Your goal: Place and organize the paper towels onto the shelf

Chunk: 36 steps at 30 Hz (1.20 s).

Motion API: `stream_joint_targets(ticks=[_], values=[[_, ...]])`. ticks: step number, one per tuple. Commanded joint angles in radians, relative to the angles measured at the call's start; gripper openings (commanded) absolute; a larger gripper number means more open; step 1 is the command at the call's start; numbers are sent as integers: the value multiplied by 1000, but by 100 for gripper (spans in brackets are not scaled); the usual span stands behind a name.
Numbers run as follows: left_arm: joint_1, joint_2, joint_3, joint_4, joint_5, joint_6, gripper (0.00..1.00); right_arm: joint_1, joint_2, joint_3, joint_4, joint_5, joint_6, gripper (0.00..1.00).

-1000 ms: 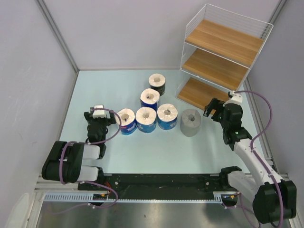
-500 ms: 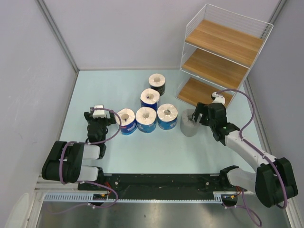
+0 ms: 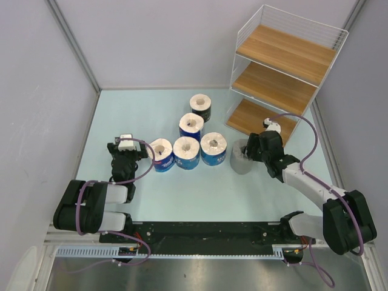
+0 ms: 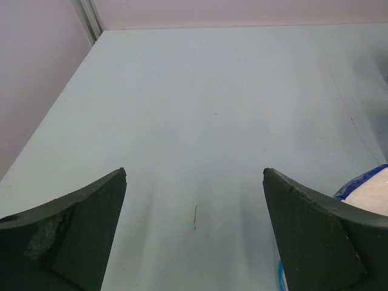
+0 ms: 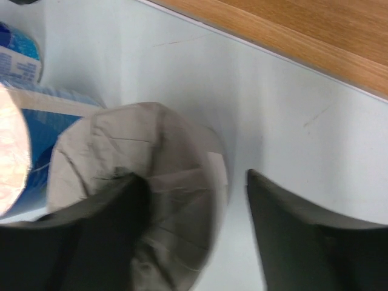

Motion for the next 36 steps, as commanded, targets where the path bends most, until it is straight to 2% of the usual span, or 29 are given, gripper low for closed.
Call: stream_joint_targets(ticks=[1, 3, 6, 7, 17, 24, 28, 36], values=[[3, -15, 14, 24, 32, -17, 100, 12, 22, 60, -20, 1, -22, 62], [3, -15, 14, 24, 32, -17, 100, 13, 9, 76, -36, 0, -25, 50], [3, -15, 14, 24, 32, -17, 100, 21, -48, 89, -43, -3, -28, 38], [3, -15, 14, 24, 32, -17, 100, 24, -65, 95, -47, -2, -29, 37], [3, -15, 14, 26, 32, -17, 100, 27, -251, 258, -155, 64, -54, 36], [3, -15, 14, 24, 32, -17, 100, 29, -272, 425, -228, 110, -103, 36], [3, -15, 14, 24, 32, -17, 100, 30, -283, 499, -212, 177, -134, 36], [3, -15, 14, 26, 32, -17, 100, 29, -208, 642, -205, 248, -201, 35]])
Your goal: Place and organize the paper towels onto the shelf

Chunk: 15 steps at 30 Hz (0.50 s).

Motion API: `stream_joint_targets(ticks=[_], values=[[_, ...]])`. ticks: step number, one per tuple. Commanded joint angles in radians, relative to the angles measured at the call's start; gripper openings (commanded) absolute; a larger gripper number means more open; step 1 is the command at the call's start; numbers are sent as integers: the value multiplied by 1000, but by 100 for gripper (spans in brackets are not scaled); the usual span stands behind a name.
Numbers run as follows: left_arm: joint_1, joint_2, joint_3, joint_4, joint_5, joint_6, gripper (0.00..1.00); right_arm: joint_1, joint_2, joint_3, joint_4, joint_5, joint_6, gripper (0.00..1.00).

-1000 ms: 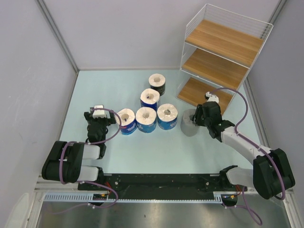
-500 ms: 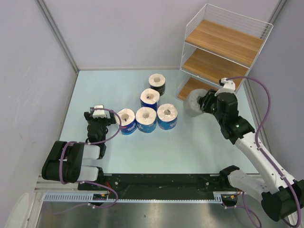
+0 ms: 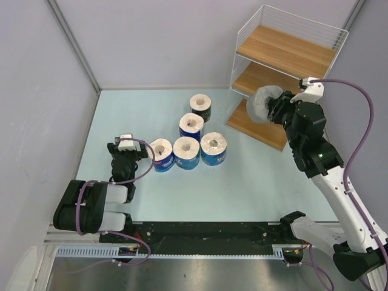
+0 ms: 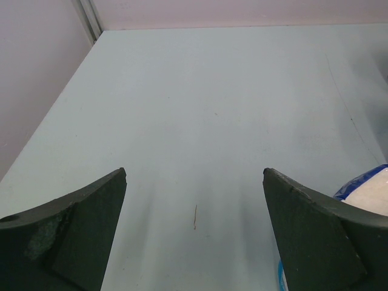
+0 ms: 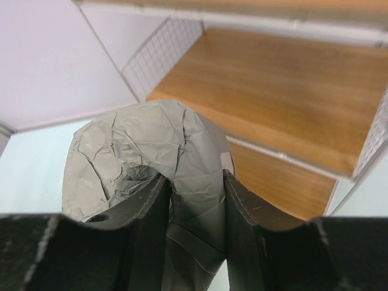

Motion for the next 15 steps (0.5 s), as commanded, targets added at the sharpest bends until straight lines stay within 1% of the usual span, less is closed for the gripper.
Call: stream_joint_targets(ticks=[1, 9, 15], values=[[3, -17, 14, 25, 32, -18, 100, 4, 46, 102, 58, 107, -47, 35], [3, -15, 14, 25, 32, -17, 100, -16, 118, 122, 145, 235, -70, 33], [3, -15, 14, 24, 32, -17, 100, -60, 151, 130, 196, 278, -53, 32]])
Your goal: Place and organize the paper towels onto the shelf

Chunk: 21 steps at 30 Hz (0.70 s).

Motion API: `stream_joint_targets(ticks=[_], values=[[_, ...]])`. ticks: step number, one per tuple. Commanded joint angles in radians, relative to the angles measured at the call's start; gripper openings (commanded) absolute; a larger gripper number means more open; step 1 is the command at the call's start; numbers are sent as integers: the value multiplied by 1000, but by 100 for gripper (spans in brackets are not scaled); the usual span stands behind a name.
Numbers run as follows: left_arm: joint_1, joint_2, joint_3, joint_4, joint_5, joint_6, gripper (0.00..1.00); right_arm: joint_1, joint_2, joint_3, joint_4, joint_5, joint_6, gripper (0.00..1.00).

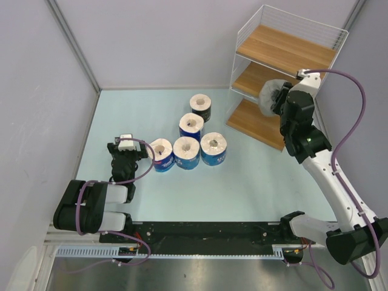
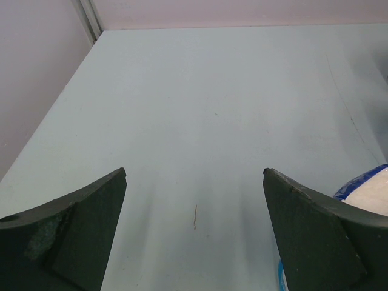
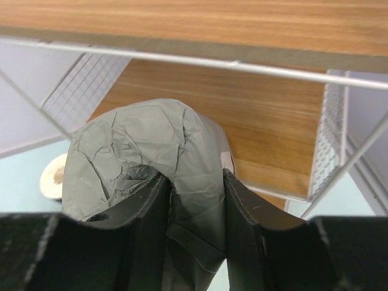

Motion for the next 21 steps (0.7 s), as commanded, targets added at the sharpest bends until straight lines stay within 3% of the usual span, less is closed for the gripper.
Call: stream_joint_targets(ticks=[1, 21], values=[[3, -15, 14, 24, 32, -17, 100, -36, -3, 63, 139, 88, 12, 32], [3, -15, 14, 24, 32, -17, 100, -135, 109, 63, 295, 140, 98, 33]])
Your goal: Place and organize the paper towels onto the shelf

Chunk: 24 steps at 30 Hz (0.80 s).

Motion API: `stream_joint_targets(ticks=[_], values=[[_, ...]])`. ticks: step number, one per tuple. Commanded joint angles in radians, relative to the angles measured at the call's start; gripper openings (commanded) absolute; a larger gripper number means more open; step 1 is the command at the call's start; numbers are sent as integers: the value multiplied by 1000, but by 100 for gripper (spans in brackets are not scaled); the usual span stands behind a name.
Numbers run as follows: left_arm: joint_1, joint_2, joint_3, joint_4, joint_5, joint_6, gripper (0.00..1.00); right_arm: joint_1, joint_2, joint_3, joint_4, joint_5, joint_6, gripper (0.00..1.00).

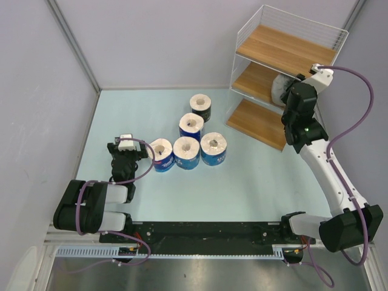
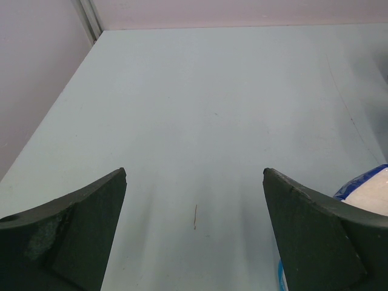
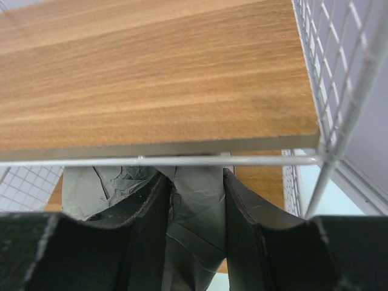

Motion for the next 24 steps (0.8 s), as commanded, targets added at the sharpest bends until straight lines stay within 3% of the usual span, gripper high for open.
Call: stream_joint_targets(ticks=[1, 3, 7, 11, 24], values=[[3, -15, 14, 24, 32, -17, 100, -13, 15, 57, 145, 26, 35, 35], [3, -15, 14, 24, 32, -17, 100, -16, 29, 57, 147, 17, 35, 39], [3, -15, 14, 24, 32, -17, 100, -23, 41, 57, 135, 18, 37, 57], [3, -14, 14, 25, 32, -17, 100, -33, 38, 57, 124, 8, 41, 68], [3, -15, 14, 25, 32, -17, 100, 15, -91, 45, 4, -138, 52, 77]])
